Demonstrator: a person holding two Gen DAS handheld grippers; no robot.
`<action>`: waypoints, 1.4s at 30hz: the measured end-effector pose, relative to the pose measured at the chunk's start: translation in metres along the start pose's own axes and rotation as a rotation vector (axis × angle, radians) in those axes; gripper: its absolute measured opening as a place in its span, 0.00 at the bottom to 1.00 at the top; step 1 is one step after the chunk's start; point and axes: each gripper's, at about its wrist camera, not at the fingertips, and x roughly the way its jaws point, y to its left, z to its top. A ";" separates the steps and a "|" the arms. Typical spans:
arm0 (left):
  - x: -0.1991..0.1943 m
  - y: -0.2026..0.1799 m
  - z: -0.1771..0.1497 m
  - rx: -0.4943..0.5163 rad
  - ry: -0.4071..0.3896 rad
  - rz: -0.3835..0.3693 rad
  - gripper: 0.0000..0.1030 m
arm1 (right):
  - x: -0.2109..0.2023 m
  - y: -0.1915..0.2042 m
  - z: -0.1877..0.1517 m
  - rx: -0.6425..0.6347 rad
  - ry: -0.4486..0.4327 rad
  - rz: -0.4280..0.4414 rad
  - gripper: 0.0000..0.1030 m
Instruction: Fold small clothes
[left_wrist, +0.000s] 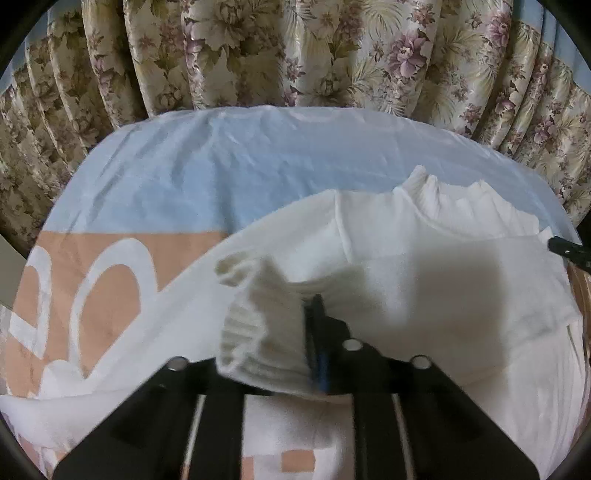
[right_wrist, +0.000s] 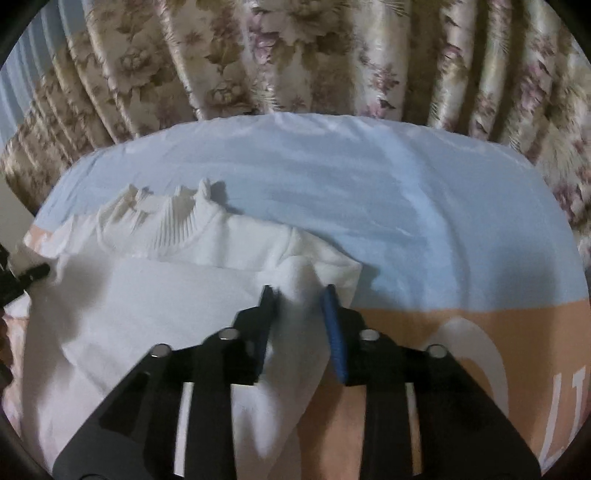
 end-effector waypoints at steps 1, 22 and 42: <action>-0.005 0.001 0.000 0.003 -0.010 0.015 0.40 | -0.012 -0.001 -0.001 0.002 -0.020 -0.002 0.33; -0.016 -0.047 -0.025 0.129 -0.020 0.023 0.68 | -0.045 0.039 -0.079 -0.124 0.043 0.121 0.37; -0.047 0.058 -0.033 -0.121 -0.023 0.035 0.78 | -0.029 0.040 -0.025 -0.129 -0.049 0.047 0.47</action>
